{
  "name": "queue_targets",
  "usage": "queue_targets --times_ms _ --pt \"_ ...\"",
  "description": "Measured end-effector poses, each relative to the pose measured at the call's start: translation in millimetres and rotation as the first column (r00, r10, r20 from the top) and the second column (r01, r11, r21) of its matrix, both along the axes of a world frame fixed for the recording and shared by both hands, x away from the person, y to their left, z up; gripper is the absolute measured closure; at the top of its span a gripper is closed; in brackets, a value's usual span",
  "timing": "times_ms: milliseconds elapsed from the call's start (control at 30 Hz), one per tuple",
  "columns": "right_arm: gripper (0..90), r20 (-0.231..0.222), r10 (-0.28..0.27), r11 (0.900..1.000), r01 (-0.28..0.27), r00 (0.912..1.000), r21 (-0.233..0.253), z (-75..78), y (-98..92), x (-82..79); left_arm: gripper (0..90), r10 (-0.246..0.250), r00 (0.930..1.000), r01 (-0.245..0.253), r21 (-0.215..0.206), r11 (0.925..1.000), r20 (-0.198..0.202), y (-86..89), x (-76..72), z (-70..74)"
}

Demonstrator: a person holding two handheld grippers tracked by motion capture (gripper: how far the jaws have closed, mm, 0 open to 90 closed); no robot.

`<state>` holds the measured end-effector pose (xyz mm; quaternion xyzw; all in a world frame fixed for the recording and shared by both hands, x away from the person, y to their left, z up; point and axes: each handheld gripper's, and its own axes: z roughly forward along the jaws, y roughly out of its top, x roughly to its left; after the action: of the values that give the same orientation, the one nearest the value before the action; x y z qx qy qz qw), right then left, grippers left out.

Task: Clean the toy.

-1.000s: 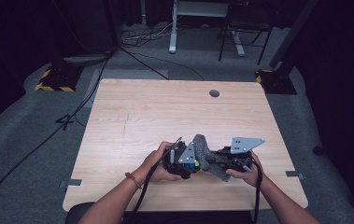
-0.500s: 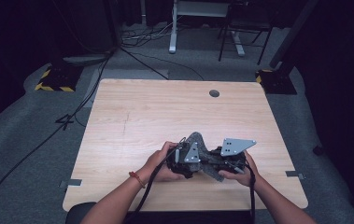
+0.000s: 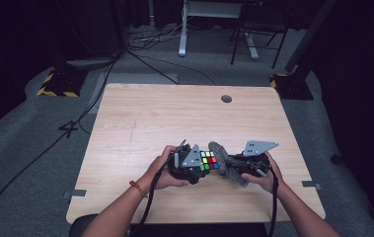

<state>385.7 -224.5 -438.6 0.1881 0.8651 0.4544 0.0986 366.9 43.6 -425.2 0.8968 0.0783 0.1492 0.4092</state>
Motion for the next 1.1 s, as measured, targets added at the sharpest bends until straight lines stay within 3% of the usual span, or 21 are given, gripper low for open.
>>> queue_targets --times_ms 100,200,333,533,600,833,1100 --pt "76.1 -0.045 0.042 0.998 -0.04 0.9981 0.049 -2.6 -0.6 2.3 33.7 -0.016 0.9998 0.015 -0.019 0.9997 -0.009 0.7 -0.5 -0.5" --pt "76.3 -0.061 0.085 0.993 -0.08 0.9945 0.087 -2.1 1.7 0.3 33.5 -0.026 0.9994 0.026 -0.006 0.9996 -0.023 -2.2 -0.5 -4.7" --pt "76.6 -0.055 0.115 0.985 -0.107 0.9918 0.133 1.7 1.6 -2.9 33.1 -0.024 0.9992 0.025 0.019 0.9995 -0.033 -3.6 1.0 -9.6" --pt "76.6 0.002 0.142 0.981 -0.141 0.9899 0.136 8.6 7.0 -11.6 32.8 -0.025 0.9994 0.027 0.076 0.9967 -0.026 -10.7 0.5 -14.0" --pt "76.6 0.014 0.145 0.981 -0.146 0.9893 0.126 10.5 9.5 -13.8 32.8 -0.022 0.9997 0.023 0.097 0.995 -0.013 -13.2 0.2 -16.0" --pt "76.4 0.045 0.139 0.983 -0.144 0.9892 0.116 15.0 14.6 -18.6 33.0 -0.018 0.9996 0.02 0.088 0.9959 -0.02 -12.3 1.6 -15.6" --pt "76.5 0.012 0.067 0.998 -0.067 0.9977 0.001 3.5 9.0 -7.6 33.4 -0.016 0.9999 0.016 0.047 0.9987 -0.006 -5.9 0.9 -7.0"
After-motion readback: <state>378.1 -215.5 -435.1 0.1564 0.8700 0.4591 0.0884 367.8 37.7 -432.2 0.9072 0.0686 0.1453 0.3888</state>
